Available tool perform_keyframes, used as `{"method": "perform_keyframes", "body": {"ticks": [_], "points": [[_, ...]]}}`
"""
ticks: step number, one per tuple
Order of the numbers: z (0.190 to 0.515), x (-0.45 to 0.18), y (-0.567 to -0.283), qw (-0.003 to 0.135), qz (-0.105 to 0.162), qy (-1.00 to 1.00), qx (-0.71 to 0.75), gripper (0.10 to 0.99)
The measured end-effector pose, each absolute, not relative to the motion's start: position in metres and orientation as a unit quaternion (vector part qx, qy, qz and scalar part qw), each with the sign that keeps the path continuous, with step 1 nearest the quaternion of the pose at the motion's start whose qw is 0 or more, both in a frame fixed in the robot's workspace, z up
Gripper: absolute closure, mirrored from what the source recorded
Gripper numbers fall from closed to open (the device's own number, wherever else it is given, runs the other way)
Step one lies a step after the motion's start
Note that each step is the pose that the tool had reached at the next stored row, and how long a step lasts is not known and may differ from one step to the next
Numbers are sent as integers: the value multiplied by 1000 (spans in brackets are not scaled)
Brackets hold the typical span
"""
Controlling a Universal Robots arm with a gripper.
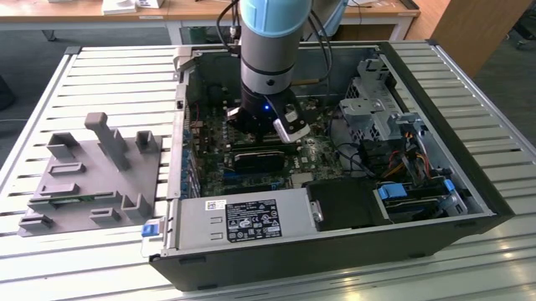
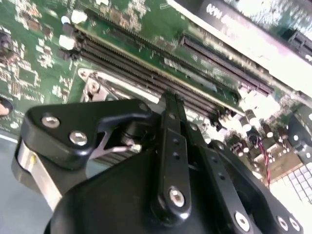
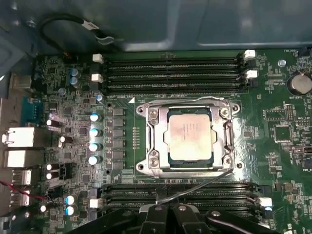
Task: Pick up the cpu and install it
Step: 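Install the second cpu locking lever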
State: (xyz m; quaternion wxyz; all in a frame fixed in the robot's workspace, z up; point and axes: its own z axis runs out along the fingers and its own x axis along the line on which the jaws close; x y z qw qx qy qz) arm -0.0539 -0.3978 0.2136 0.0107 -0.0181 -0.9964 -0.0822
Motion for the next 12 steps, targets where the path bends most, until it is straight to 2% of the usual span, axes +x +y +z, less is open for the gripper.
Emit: {"method": "perform_keyframes", "body": {"ticks": [12], "points": [[240,-56,-398,11,-82,-996,-18,980]]}}
